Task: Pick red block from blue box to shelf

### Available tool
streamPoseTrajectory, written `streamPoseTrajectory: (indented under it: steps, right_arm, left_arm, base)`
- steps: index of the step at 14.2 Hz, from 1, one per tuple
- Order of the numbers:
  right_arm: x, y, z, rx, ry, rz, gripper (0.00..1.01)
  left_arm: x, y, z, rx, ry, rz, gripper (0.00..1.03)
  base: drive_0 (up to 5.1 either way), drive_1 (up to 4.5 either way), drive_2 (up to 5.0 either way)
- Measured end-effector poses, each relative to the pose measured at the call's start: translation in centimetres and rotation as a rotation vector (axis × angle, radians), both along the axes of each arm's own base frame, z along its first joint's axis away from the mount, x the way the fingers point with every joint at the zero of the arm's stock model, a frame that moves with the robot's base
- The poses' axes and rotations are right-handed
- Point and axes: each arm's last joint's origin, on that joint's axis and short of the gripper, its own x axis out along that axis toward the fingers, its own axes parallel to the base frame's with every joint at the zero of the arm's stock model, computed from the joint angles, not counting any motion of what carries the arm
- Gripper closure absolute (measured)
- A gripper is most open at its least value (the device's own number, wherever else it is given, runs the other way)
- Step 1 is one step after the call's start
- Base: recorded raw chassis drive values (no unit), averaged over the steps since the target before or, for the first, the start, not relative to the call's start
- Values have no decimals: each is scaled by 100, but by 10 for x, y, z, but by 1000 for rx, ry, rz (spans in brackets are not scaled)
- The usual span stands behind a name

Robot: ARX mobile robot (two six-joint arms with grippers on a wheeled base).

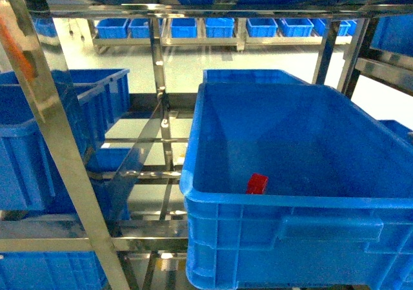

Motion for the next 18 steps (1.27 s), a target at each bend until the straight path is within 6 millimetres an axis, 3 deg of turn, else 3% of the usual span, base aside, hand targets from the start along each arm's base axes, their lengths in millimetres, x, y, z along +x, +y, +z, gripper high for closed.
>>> streamPoseTrajectory:
  steps: [4,11,12,18]
  right_arm:
    - [-13,0,-3,0,12,2,99]
    - [-13,0,-3,0,10,2,99]
    - [-13,0,-4,0,11,2,95]
    - [-13,0,-4,0,11,2,25]
  left_arm:
    - [0,0,0,0,0,1,5]
    - [0,0,0,0,0,0,5]
    - [0,0,0,0,0,0,5]
    - [0,0,0,0,0,0,5]
  base:
    - [0,0,0]
    - [0,0,0]
    - [0,0,0]
    - [0,0,0]
